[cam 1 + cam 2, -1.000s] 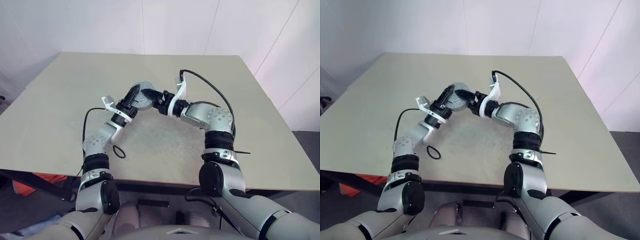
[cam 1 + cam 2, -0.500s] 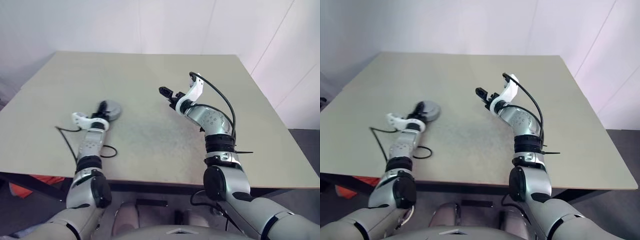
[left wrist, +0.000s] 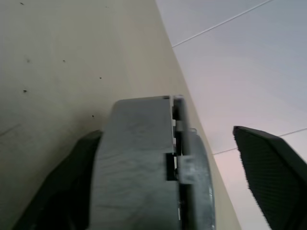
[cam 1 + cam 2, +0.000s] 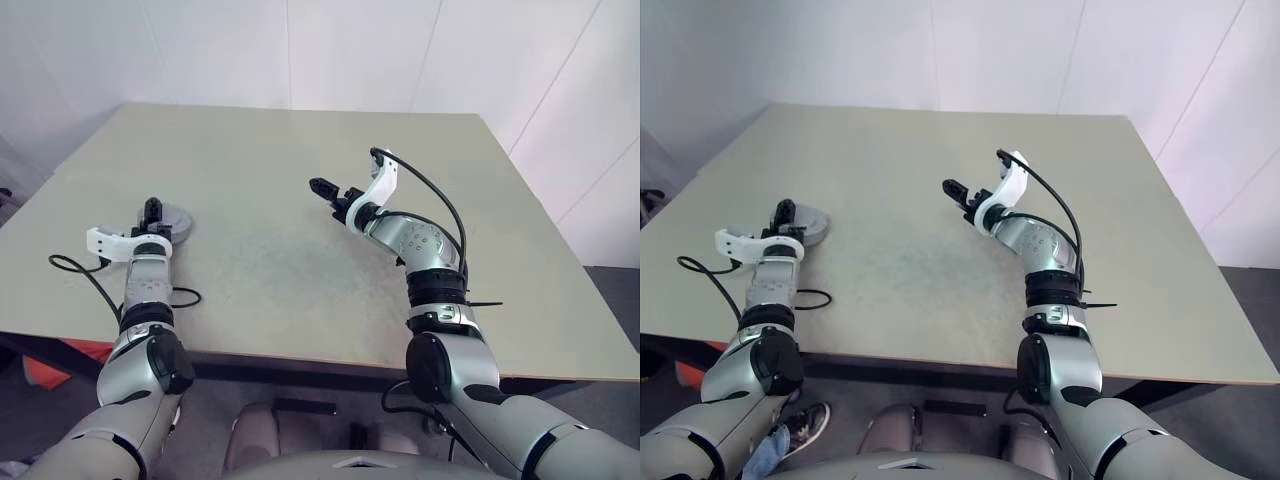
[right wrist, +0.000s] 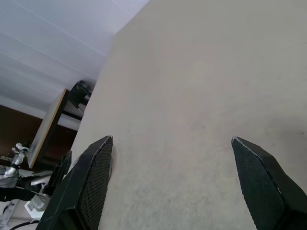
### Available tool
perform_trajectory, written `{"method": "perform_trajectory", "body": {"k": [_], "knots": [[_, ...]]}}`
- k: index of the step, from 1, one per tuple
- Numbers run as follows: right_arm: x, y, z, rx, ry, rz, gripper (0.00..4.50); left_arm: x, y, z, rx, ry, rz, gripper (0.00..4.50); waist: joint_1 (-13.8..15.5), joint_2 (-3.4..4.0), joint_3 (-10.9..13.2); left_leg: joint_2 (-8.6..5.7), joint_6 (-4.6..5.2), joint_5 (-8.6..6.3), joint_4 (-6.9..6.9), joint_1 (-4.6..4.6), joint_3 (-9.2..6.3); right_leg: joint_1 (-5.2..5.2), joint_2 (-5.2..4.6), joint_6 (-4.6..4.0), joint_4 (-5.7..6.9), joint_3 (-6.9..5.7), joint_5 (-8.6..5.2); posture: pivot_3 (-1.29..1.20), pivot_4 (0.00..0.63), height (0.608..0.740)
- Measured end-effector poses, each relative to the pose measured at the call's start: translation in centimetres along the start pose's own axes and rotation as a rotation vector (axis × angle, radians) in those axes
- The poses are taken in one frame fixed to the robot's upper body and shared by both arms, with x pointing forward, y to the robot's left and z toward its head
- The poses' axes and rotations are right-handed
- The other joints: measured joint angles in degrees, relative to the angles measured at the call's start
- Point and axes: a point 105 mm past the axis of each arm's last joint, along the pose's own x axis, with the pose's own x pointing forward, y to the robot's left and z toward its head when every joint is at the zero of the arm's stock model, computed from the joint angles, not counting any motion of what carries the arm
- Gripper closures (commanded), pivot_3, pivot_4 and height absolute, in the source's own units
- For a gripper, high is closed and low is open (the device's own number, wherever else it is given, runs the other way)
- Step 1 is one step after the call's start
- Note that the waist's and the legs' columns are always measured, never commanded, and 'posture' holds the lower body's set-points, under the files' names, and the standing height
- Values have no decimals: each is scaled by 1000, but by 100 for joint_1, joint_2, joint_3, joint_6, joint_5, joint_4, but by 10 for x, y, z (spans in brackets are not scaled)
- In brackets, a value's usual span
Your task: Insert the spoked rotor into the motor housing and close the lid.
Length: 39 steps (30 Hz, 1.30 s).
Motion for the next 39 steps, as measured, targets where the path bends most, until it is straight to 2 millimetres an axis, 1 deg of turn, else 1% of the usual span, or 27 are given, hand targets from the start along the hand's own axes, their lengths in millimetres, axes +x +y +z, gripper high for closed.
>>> {"method": "perform_trajectory", "body": {"k": [4,6,8,10,13,16,18,19,22,24,25,26,27,28,29,30,32,34,36,37,39], "knots": [[0,-2,-1,-4,6,-7,55,2,4,16,40,-36,23,7,-32,-1,1,1,-10,6,0,8,1,-4,1,-5,12,2,0,0,0,740],[1,-1,-2,-5,8,-3,55,4,4,28,63,-64,27,7,-34,-3,1,3,-12,7,0,9,1,-5,2,-9,16,2,-2,0,0,740],[1,1,-4,-3,13,8,55,6,1,45,85,-105,25,7,-33,-3,1,3,-12,7,-1,10,1,-6,2,-11,19,2,-4,0,0,740],[2,1,-6,-1,21,13,55,9,-9,66,108,-162,6,7,-30,-3,1,2,-12,7,-2,11,1,-5,1,-12,19,2,-4,0,0,740],[3,3,-10,-2,35,21,55,11,-18,88,137,-218,-11,7,-27,-3,1,1,-12,7,-2,12,1,-4,-1,-12,19,3,-4,0,0,740],[4,4,-11,-7,40,31,55,11,-21,94,155,-234,-25,7,-9,-3,1,0,-12,7,-2,11,1,-3,-2,-12,20,3,-4,0,0,740],[5,6,-11,-36,35,39,55,12,-25,92,168,-227,-49,7,-7,-5,1,1,-16,9,-1,11,1,-3,-2,-12,22,3,-4,0,0,740],[5,7,-9,-71,18,40,55,13,-32,88,188,-214,-83,7,0,-6,2,1,-18,10,-1,11,1,-3,-3,-13,23,3,-4,0,0,740],[3,6,5,-189,-57,32,55,15,-59,65,268,-148,-223,7,49,-10,3,-3,-23,14,-1,8,2,-2,-10,-13,24,2,-4,0,0,740],[-5,-4,31,-430,-180,-42,55,8,-100,24,347,-2,-456,7,134,-21,11,-7,-29,17,3,-2,4,-3,-23,-17,26,-5,-6,0,0,740],[-10,-5,44,-548,-234,-61,55,-1,-118,0,394,87,-576,7,148,-23,13,-17,-31,18,4,-7,10,-5,-35,-22,26,-5,-8,0,0,740],[-15,-5,55,-638,-277,-72,55,-11,-130,-22,436,170,-671,7,146,-24,13,-26,-31,18,4,-7,13,-3,-46,-25,29,-6,-11,0,0,740],[-20,-7,63,-717,-300,-84,55,-22,-139,-45,497,250,-749,7,132,-25,13,-31,-30,18,6,-5,16,-3,-52,-27,27,-5,-12,0,0,740],[-23,-10,69,-775,-306,-98,55,-31,-144,-63,552,312,-803,7,119,-25,13,-34,-28,17,8,-4,15,-2,-54,-27,27,-5,-12,0,0,740],[-27,-18,74,-841,-298,-121,55,-43,-146,-85,612,387,-861,7,105,-26,13,-36,-26,16,10,0,16,0,-56,-27,27,-4,-11,0,0,740],[-32,-28,78,-889,-282,-148,55,-56,-144,-106,663,462,-906,7,100,-26,13,-35,-24,15,10,2,16,1,-55,-27,28,-4,-11,0,0,740],[-42,-50,79,-960,-246,-191,55,-77,-132,-138,764,588,-969,7,46,-26,13,-22,-23,15,11,5,16,-2,-42,-29,30,-4,-10,0,0,740],[-53,-70,77,-1003,-202,-208,55,-98,-118,-161,847,695,-1027,7,9,-24,14,-10,-20,15,11,5,15,-3,-26,-30,30,-4,-9,0,0,740],[-59,-83,71,-1012,-161,-209,55,-110,-109,-176,877,756,-1049,7,-39,-21,17,-5,-15,14,14,3,16,-9,-9,-48,31,-4,-9,0,0,740],[-61,-86,69,-1015,-147,-205,55,-111,-109,-179,887,762,-1053,7,-56,-20,17,-3,-10,15,18,3,16,-11,4,-61,31,-3,-8,0,0,740],[-62,-91,65,-1021,-124,-208,55,-110,-112,-178,905,740,-1059,7,-92,-17,18,6,-6,17,19,13,15,-11,16,-82,36,-4,-10,0,0,740]]}}
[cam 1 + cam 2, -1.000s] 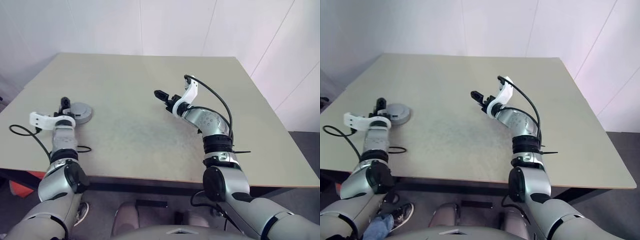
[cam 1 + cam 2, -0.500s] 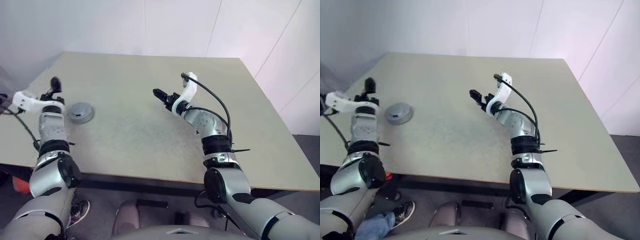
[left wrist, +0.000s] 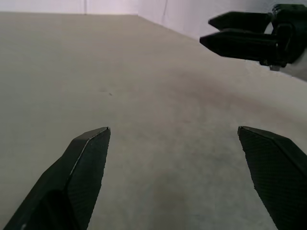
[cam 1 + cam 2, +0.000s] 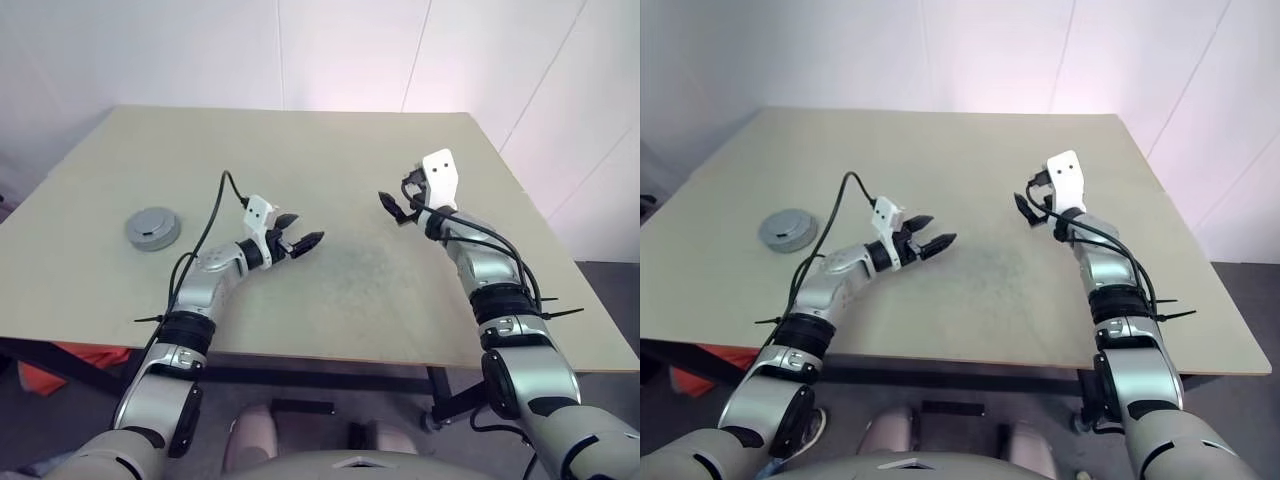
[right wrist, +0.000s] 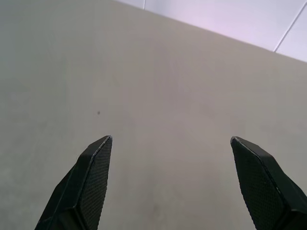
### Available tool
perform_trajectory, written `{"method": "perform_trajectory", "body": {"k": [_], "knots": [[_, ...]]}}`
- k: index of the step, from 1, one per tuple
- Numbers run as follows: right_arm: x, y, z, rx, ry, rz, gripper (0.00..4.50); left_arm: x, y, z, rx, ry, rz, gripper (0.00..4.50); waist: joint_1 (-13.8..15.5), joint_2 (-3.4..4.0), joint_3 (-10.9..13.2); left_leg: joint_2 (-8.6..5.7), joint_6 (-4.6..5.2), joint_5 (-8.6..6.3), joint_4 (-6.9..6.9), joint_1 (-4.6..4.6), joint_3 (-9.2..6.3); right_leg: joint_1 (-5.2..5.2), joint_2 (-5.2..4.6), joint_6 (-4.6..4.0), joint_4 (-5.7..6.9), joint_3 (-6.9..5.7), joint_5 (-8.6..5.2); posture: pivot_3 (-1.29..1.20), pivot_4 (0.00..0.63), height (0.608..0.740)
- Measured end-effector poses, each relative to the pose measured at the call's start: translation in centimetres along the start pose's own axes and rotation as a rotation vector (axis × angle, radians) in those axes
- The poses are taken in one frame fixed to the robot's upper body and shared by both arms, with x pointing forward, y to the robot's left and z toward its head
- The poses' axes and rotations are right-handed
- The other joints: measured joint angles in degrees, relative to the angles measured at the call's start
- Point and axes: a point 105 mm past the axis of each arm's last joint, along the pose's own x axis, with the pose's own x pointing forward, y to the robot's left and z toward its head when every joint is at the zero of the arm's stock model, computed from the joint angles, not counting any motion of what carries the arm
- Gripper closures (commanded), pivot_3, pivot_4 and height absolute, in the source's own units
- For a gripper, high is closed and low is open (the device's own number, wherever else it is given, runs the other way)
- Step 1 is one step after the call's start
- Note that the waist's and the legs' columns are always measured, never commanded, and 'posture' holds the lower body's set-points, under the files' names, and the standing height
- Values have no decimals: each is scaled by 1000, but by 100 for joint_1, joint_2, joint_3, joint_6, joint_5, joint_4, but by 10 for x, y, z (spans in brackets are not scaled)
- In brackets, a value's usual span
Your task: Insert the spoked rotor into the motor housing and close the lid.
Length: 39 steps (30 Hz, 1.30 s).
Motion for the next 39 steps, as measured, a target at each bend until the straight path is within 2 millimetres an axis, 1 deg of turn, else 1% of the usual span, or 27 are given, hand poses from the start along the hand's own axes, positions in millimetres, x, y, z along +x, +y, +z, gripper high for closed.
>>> {"method": "perform_trajectory", "body": {"k": [3,8,11,15,20,23,30,35,39], "knots": [[-1,-1,-3,-14,9,-4,55,-1,4,3,32,-7,18,7,-26,6,0,-2,4,2,0,12,0,11,-2,-5,2,1,-1,0,0,740],[1,3,-6,-20,13,0,55,-2,5,0,38,8,25,7,-36,5,0,-2,33,-2,7,10,1,16,-14,-8,0,4,1,0,0,740],[2,6,-6,-13,11,5,55,-2,3,-4,23,9,27,7,-36,5,0,-2,46,-9,7,10,1,16,-14,-8,-1,4,1,0,0,740],[-3,8,-11,-11,18,4,55,1,-3,-11,3,16,14,7,-22,5,0,-2,60,-15,7,6,2,15,-14,-8,-5,4,1,0,0,740],[-8,9,-19,-6,40,1,55,4,-6,-11,3,14,11,7,-28,5,0,-2,61,-16,8,10,2,16,-14,-8,-4,4,1,0,0,740],[-10,5,-20,-6,45,-10,55,5,-6,-11,5,13,21,7,-31,5,0,-1,61,-15,8,11,3,17,-14,-8,-3,5,1,0,0,740],[-1,7,-10,5,24,-11,55,2,9,4,39,-9,73,7,-57,6,0,-2,62,-15,8,11,3,16,-13,-9,-4,4,0,0,0,740],[2,9,-15,15,31,-16,55,-1,14,3,53,7,102,7,-55,6,0,-2,66,-18,8,5,3,15,-16,-9,-7,5,0,0,0,740],[5,13,-9,3,13,5,55,0,17,4,54,6,113,7,-59,6,1,-2,66,-18,8,7,3,14,-16,-9,-6,4,0,0,0,740]]}}
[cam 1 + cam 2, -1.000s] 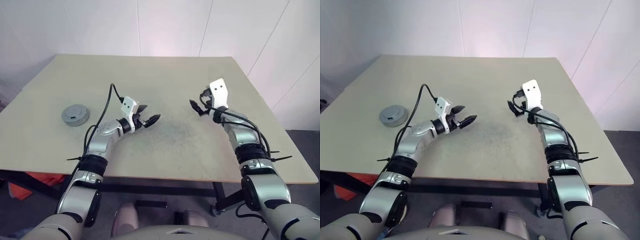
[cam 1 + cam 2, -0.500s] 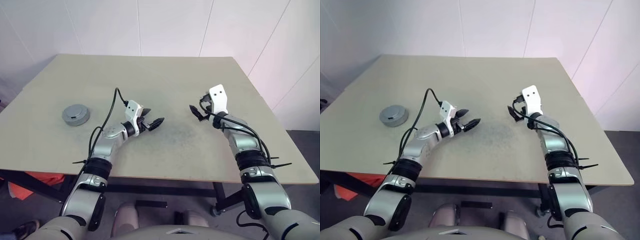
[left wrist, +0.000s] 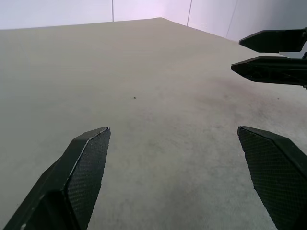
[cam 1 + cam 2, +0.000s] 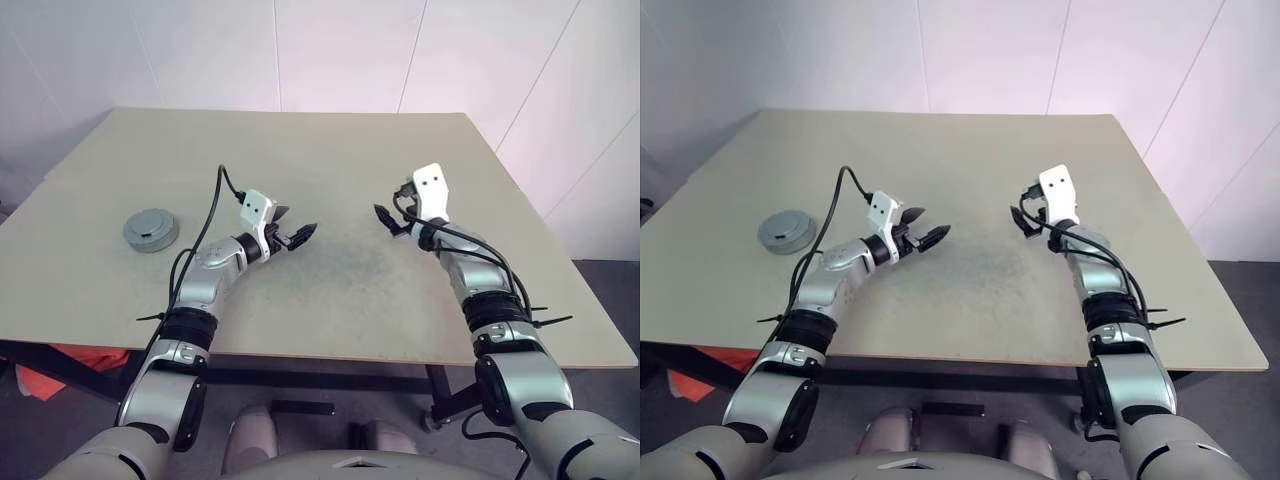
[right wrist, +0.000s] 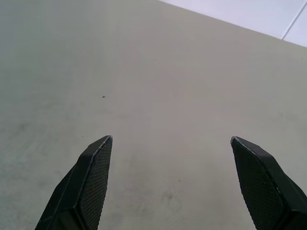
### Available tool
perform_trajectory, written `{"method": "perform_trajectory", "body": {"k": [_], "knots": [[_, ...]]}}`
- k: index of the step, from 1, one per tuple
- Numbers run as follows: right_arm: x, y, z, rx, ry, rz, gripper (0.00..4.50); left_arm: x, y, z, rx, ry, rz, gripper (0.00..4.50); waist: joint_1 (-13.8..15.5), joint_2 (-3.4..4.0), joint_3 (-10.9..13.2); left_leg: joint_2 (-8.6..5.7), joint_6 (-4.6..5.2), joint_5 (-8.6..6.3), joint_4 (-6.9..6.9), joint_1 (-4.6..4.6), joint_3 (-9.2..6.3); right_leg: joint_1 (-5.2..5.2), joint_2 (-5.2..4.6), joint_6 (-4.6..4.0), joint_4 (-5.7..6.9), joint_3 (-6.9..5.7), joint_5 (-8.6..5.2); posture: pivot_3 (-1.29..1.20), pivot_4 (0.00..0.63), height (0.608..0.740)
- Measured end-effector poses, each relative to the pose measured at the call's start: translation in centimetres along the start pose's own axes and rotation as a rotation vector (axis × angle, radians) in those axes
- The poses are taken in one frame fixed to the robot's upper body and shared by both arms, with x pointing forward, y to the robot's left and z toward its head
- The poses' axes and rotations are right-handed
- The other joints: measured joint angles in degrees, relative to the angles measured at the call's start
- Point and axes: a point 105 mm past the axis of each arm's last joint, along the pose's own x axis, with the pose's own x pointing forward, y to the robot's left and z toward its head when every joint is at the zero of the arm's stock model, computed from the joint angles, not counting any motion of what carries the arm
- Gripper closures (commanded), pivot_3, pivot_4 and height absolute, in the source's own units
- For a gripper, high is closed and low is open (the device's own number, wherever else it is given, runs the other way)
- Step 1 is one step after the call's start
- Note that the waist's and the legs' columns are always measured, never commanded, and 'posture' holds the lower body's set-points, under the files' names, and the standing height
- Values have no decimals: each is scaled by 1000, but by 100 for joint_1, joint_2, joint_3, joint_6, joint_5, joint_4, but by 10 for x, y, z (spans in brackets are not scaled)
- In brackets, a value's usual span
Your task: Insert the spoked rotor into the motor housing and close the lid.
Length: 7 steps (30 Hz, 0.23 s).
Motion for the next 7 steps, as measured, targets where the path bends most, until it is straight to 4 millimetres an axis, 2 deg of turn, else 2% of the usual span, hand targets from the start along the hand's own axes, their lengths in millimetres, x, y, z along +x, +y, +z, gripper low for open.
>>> {"method": "perform_trajectory", "body": {"k": [7], "knots": [[1,0,2,-4,-8,-4,55,1,4,-1,2,4,8,7,2,0,0,0,0,0,0,-1,0,0,0,0,-1,0,0,0,0,740]]}}
